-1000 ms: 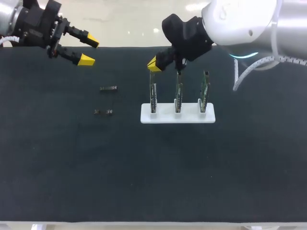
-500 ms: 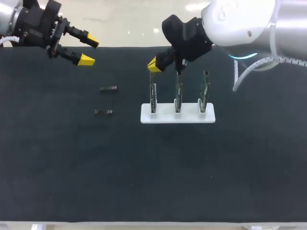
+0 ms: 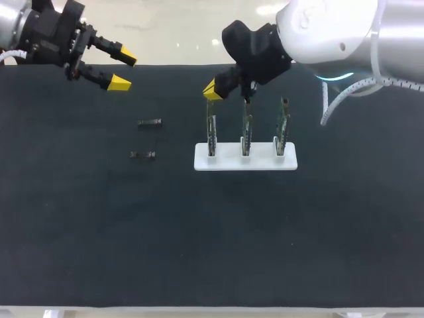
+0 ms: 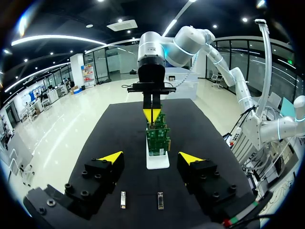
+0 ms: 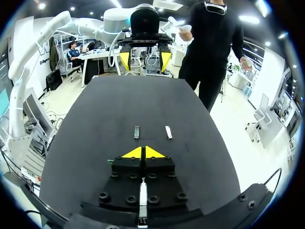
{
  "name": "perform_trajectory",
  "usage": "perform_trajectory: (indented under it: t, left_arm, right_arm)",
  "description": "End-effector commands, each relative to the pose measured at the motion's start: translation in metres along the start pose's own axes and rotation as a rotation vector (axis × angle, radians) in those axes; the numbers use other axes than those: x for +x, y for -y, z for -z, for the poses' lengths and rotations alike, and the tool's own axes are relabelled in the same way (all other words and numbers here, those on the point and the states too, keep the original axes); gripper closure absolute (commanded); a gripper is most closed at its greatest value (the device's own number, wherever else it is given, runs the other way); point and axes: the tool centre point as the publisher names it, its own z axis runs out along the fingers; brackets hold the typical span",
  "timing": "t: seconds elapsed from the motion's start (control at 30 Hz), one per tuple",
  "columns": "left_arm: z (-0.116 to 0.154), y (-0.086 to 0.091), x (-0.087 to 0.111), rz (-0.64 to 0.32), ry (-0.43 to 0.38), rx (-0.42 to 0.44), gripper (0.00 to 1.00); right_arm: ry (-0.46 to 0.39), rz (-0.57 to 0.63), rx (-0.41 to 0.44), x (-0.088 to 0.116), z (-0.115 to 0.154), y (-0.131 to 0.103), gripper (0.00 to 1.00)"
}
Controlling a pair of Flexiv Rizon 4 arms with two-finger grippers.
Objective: Pick up the optical module with the left hand, and insert it into the network port with the right hand.
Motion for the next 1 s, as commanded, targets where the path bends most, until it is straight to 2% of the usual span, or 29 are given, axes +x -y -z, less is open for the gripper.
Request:
perform_trajectory:
  t: [0.03, 0.4, 0.53, 0.77, 1.0]
  left_arm:
    - [0.000, -0.001, 0.000, 0.001, -0.003, 0.002, 0.00]
    - [0.000, -0.001, 0.000, 0.001, -0.003, 0.002, 0.00]
    - [0.000, -0.001, 0.000, 0.001, -0.003, 0.002, 0.00]
    - [0.000, -0.001, 0.000, 0.001, -0.003, 0.002, 0.00]
    - [0.000, -0.001, 0.000, 0.001, -0.003, 0.002, 0.00]
  right_arm:
    - [-0.012, -0.005, -0.008, -0.011, 0.013, 0.000, 1.00]
    - [-0.015, -0.021, -0.042, -0.024, 0.061, -0.007, 1.00]
    - [-0.027, -0.017, -0.017, -0.022, 0.086, -0.017, 1.00]
    - [-0.029, -0.035, -0.020, -0.009, 0.132, -0.032, 1.00]
    - [-0.026, -0.022, -0.038, 0.015, 0.176, -0.042, 1.00]
